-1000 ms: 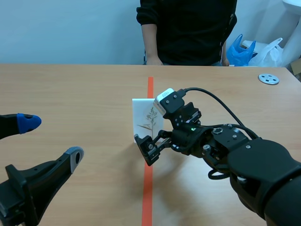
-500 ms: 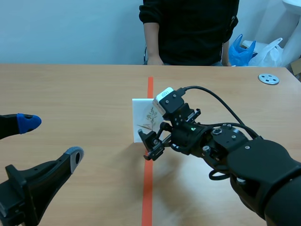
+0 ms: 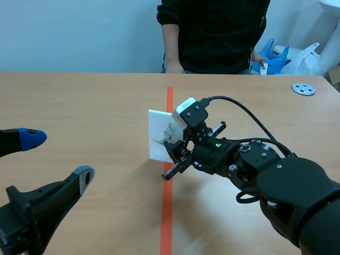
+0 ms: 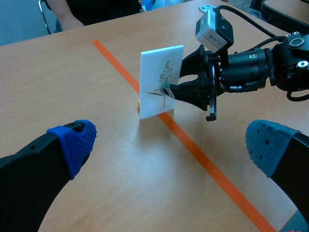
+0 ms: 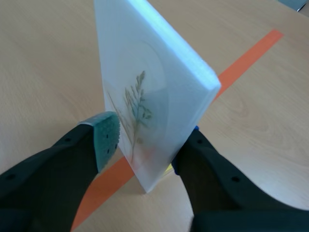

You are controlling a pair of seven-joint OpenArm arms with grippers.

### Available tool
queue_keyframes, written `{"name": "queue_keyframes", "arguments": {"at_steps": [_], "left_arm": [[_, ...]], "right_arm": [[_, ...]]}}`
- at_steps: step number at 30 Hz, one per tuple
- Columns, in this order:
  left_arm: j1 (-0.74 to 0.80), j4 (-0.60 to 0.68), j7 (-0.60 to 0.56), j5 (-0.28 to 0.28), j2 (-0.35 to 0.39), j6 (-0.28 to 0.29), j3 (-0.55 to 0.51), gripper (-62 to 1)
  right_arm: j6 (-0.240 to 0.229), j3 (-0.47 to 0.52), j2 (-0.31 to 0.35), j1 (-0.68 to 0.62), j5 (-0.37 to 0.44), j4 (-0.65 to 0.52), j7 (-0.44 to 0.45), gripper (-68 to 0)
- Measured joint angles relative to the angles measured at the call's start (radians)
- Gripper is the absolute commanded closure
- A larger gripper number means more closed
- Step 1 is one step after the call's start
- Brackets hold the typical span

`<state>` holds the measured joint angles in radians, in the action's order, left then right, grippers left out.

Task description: Sort the leaf by its shape. The table is split by an orange tape line. A compound leaf with several leaflets goes to the left side, a simple leaf with one blade goes to the right side. Return to the home posture when a red brick is placed on the table.

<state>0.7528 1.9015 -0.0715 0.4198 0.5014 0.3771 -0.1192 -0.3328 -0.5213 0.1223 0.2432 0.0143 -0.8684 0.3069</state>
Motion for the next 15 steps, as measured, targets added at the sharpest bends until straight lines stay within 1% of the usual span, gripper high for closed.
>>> {"name": "queue_keyframes", "arguments": {"at_steps": [6, 9, 12, 15], "left_arm": [[0.0, 0.0, 0.0, 0.0, 0.0, 0.0, 0.0, -62.3], [0.0, 0.0, 0.0, 0.0, 0.0, 0.0, 0.0, -62.3], [0.0, 0.0, 0.0, 0.0, 0.0, 0.0, 0.0, -62.3], [0.0, 0.0, 0.0, 0.0, 0.0, 0.0, 0.0, -62.3]], "right_arm": [[0.0, 0.0, 0.0, 0.0, 0.0, 0.0, 0.003, -6.9], [0.0, 0.0, 0.0, 0.0, 0.0, 0.0, 0.003, -3.3], [0.0, 0.0, 0.0, 0.0, 0.0, 0.0, 0.009, -3.2], [0.0, 0.0, 0.0, 0.0, 0.0, -0.001, 0.034, -3.3]]}}
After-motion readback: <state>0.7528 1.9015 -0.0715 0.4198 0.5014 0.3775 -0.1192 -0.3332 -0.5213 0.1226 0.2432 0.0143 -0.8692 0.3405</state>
